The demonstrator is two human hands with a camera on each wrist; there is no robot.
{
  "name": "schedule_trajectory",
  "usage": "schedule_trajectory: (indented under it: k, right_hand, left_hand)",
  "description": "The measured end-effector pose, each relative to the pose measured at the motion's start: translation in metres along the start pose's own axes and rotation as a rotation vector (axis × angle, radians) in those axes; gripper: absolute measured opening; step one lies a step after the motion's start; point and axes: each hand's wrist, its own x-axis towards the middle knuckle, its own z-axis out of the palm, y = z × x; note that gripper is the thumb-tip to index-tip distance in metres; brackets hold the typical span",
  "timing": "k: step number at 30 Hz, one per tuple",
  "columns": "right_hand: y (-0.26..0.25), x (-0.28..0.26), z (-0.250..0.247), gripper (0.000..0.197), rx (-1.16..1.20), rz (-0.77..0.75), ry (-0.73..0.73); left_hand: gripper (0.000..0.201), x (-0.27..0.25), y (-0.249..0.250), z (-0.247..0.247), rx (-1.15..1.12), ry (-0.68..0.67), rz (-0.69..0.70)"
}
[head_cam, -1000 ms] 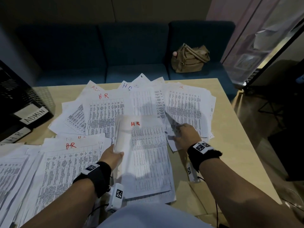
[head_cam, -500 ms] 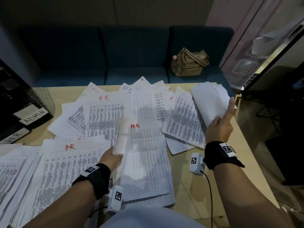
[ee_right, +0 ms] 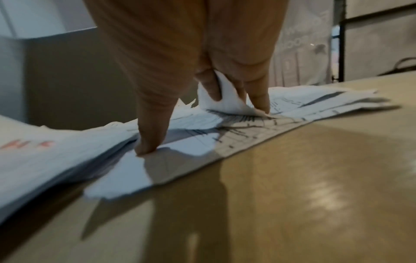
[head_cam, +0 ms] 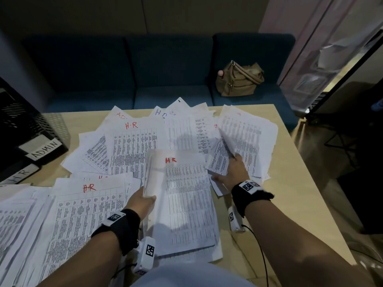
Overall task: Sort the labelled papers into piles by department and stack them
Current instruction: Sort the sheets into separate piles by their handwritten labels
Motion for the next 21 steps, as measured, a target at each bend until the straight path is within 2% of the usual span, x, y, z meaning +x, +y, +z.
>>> schedule_trajectory:
  k: [2, 4, 6, 8, 12, 14, 17, 20, 21]
  right_hand:
    - [0.000, -0.002, -0.007, 0.129, 0.102, 0.076, 0.023]
    - [0.002, -0.005, -0.015, 0.144, 0.259, 0.194, 0.094]
    - [0.006, -0.010, -0.020, 0.145, 0.443, 0.298, 0.171]
    - [0.008, -0.014, -0.023, 0.146, 0.524, 0.355, 0.208]
    - [0.007, -0.017, -0.017, 0.154, 0.501, 0.335, 0.229]
    - [0.006, -0.016, -0.012, 0.155, 0.423, 0.302, 0.188]
    - [0.003, -0.014, -0.005, 0.136, 0.116, 0.195, 0.028]
    - [-0.008, -0.014, -0.009, 0.098, -0.063, 0.149, -0.055]
    - [-0.010, -0.012, -0.011, 0.080, -0.083, 0.140, -0.066]
  left_hand:
    - [0.063, 0.000, 0.000, 0.000, -0.006, 0.000, 0.004]
    - [0.063, 0.000, 0.000, 0.001, -0.015, 0.000, 0.010]
    - [0.066, 0.001, -0.002, 0.002, -0.027, -0.007, 0.015]
    - [0.068, 0.002, -0.002, 0.001, -0.020, -0.001, 0.015]
    - [0.069, 0.002, -0.001, 0.001, -0.031, 0.001, 0.019]
    - [0.069, 0.001, -0.001, 0.002, -0.032, 0.006, 0.018]
    - [0.069, -0.003, 0.001, 0.003, -0.039, 0.004, 0.027]
    - [0.070, -0.005, 0.001, 0.003, -0.039, -0.003, 0.023]
    - [0.070, -0.005, 0.000, 0.003, -0.043, -0.005, 0.025]
